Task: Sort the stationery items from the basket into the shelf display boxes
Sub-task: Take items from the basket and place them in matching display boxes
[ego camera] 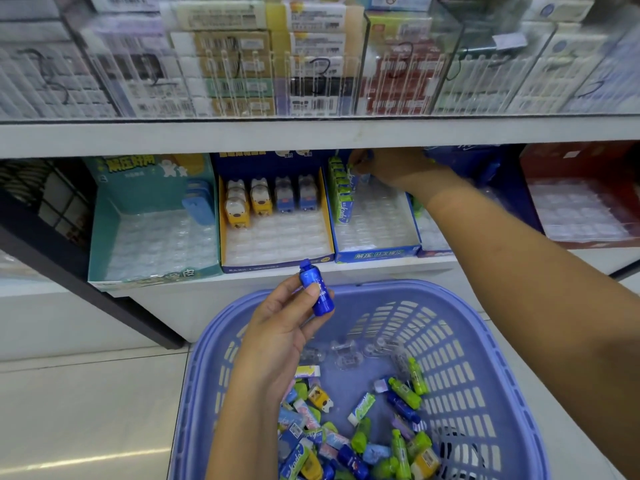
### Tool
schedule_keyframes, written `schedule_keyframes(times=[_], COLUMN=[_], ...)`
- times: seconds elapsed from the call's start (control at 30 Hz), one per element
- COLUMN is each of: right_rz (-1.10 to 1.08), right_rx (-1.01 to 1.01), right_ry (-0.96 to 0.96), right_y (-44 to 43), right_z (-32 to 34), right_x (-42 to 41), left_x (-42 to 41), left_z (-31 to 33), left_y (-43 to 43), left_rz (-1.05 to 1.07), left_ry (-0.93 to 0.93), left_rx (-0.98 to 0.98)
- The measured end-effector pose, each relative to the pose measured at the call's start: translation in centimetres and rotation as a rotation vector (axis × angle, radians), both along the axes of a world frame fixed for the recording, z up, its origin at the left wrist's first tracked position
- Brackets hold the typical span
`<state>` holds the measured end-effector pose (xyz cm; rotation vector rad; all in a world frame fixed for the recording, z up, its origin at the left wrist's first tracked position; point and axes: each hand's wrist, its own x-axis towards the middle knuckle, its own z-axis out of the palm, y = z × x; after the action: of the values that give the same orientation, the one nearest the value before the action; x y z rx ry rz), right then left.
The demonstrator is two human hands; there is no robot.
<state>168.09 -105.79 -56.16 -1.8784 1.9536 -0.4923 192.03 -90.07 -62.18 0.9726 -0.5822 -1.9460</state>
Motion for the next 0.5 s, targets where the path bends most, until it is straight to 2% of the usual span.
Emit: schedule_keyframes(times=[0.07, 0.13, 0.2, 0.27, 0.33, 0.4, 0.5], right_rz=[-0.064, -0.146, -0.171, -0.111, -0.008, 0.035, -0.081], right_rx=[-0.045, -0.151, -0.215, -0.147, -0.034, 0.006, -0.066], right_ry=[0.034, -0.015, -0.236, -0.533, -0.724, -0.799, -0.844], right_y=[1.3, 3.5, 6.9, 10.9, 14.6, 17.1, 18.2], right_z=[0.1, 0.3, 0.2, -0.2, -0.8, -1.4, -2.2], right_x=[0.7, 1.7, 3.0, 4.7, 6.7, 8.6, 10.2], left_x=[0.0, 0.2, 0.3, 0.3, 0.2, 0.2, 0.2], left_z=[0.3, 0.5, 0.6, 0.8, 0.9, 1.1, 1.2], left_y=[0.1, 0.1, 0.3, 0.4, 0.6, 0.8, 1.0], left_rz=[0.019, 0.031, 0.055, 0.089, 0.105, 0.101, 0.136], left_ry=[0.006, 0.009, 0.029, 0.063, 0.091, 0.106, 0.117], left_rx=[-0.003, -0.013, -0.015, -0.005, -0.004, -0.021, -0.057])
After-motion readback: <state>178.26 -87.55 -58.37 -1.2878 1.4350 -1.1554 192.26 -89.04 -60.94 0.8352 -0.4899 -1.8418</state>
